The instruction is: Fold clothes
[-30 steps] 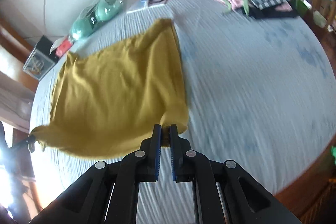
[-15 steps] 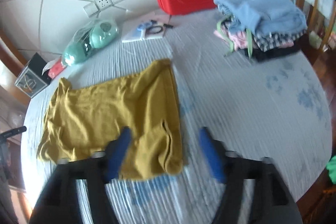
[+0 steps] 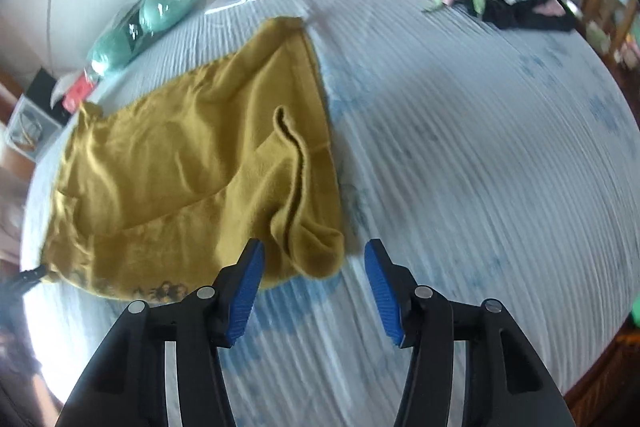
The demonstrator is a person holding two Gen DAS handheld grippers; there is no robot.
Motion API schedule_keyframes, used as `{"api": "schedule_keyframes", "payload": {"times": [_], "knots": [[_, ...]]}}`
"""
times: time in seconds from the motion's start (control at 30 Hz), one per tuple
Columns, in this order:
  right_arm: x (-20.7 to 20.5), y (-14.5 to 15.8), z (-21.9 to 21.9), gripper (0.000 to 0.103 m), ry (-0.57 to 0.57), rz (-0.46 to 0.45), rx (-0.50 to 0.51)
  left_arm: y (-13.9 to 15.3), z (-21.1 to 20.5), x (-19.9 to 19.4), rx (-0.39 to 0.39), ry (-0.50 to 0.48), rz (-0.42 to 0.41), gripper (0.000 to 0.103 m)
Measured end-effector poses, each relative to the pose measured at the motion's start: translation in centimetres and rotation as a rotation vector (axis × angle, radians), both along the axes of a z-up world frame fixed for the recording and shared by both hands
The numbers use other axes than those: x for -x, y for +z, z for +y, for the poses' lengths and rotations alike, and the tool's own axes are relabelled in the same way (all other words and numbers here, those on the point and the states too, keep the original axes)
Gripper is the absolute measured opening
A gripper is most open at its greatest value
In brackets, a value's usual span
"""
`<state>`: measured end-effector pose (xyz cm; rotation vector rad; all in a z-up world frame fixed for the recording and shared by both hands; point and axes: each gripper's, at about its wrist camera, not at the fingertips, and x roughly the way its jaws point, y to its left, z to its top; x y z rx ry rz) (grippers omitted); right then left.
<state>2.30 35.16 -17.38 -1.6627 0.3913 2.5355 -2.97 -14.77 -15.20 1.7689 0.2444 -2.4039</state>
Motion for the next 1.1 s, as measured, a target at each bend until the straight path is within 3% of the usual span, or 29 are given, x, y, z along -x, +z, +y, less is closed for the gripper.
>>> {"api": "schedule_keyframes", "payload": {"times": [0.03,0.07,0.2,0.27,0.33,0.37,0.43,0.5,0.57,0.6,0.63,0.7,0.8,0.9,1.0,1.1], "knots": [[0.3,-0.4,-0.3,0.023,0.016,-0.011,-0.015,0.5,0.0,-0.1,0.015,-0.002,0.004,0.015],[0.3,-0.3,-0.4,0.01,0.016,-0.022,-0.028,1.1,-0.2,-0.3,0.024,0.0,0.011,0.015],[-2.1,2.3,2.0,0.01,-0.026,-0.022,0.051,2.8,-2.2,-1.7,0.021,0.016,-0.002,0.015],[-2.9,2.2,3.1,0.01,-0.028,-0.078,0.074,2.5,-2.9,-2.3,0.017,0.004,-0.045,0.015],[-3.0,0.9,3.7,0.01,-0.026,-0.163,0.003,1.5,-2.7,-2.6,0.039,-0.026,-0.098,0.015],[-3.2,0.3,4.1,0.014,-0.035,-0.205,-0.049,1.3,-2.7,-2.8,0.034,-0.034,-0.111,0.016],[-3.7,-0.3,5.0,0.02,-0.067,-0.253,-0.114,1.9,-3.1,-3.1,0.031,-0.02,-0.115,0.032],[-4.7,1.1,5.6,0.02,-0.082,-0.198,-0.087,4.6,-3.4,-3.2,0.051,-0.012,-0.054,0.039],[-4.9,2.8,5.2,0.024,-0.066,-0.134,-0.056,7.5,-3.3,-2.9,0.049,-0.021,0.027,0.055],[-4.7,3.7,4.8,0.034,-0.049,-0.104,-0.037,8.6,-3.1,-2.6,0.04,-0.026,0.063,0.069],[-4.2,4.1,4.2,0.043,-0.028,-0.08,-0.005,9.5,-2.9,-2.1,0.021,-0.032,0.093,0.072],[-3.0,4.7,2.8,0.086,0.016,-0.038,0.07,10.0,-2.0,-1.0,-0.032,-0.06,0.122,0.072],[-1.2,4.2,0.4,0.084,0.055,-0.025,0.09,8.2,-0.2,1.4,-0.05,-0.08,0.083,0.072],[0.1,2.5,-1.7,0.064,0.082,-0.044,0.093,5.4,1.5,2.5,-0.028,-0.101,0.018,0.072],[1.0,0.6,-3.1,0.064,0.084,-0.068,0.093,1.8,2.9,3.2,-0.012,-0.127,-0.051,0.072],[1.3,-1.0,-3.8,0.064,0.069,-0.1,0.08,0.4,3.7,3.0,0.026,-0.144,-0.056,0.074]]}}
